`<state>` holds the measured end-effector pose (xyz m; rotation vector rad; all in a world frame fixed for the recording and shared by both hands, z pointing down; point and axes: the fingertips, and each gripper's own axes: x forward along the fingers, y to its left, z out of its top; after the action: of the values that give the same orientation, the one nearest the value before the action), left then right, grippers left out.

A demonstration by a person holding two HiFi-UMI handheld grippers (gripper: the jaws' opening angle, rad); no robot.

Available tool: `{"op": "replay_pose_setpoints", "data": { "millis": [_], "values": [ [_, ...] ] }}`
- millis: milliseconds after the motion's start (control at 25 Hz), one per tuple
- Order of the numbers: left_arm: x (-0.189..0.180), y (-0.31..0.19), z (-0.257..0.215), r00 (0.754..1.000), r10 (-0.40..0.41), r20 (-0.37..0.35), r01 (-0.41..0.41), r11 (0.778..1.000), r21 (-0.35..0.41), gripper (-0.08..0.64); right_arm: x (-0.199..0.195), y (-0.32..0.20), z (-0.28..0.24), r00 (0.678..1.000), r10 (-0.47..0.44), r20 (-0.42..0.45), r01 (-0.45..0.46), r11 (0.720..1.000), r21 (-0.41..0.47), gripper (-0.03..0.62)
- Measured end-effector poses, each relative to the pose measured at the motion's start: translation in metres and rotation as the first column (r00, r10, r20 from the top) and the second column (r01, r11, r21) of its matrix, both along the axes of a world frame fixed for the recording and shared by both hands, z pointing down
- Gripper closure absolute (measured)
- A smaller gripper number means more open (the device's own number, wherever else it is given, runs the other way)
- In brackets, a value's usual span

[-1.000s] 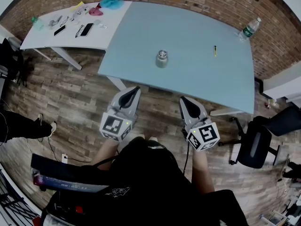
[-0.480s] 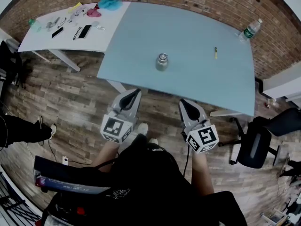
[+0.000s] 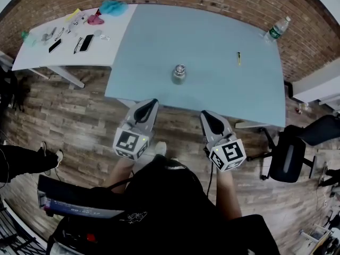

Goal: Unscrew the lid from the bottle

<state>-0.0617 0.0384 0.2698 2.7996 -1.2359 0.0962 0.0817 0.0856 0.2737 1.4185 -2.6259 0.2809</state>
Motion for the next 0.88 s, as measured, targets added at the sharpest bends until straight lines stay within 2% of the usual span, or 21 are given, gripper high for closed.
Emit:
{"op": "replay_pose_setpoints", "data": {
  "millis": [320,520,880],
  "values": [
    [0.001,-0.026,0.001,0.998,0.063,-0.007,-0.063,0.998,0.001,0.560,-0.008,-0.020,-0.004,0.999,0.043,0.001,-0.043,0.999,0.001,0.591],
    [-0.004,-0.042,0.004,0.994,0.106,-0.014,-0.106,0.994,-0.027,0.560,-0.012,-0.032,-0.009,0.997,0.078,-0.008,-0.077,0.997,0.016,0.591],
    [-0.015,-0.064,0.006,0.991,0.132,-0.026,-0.132,0.991,-0.030,0.560,-0.023,-0.047,-0.005,0.995,0.101,-0.013,-0.101,0.995,0.001,0.591]
  ]
}}
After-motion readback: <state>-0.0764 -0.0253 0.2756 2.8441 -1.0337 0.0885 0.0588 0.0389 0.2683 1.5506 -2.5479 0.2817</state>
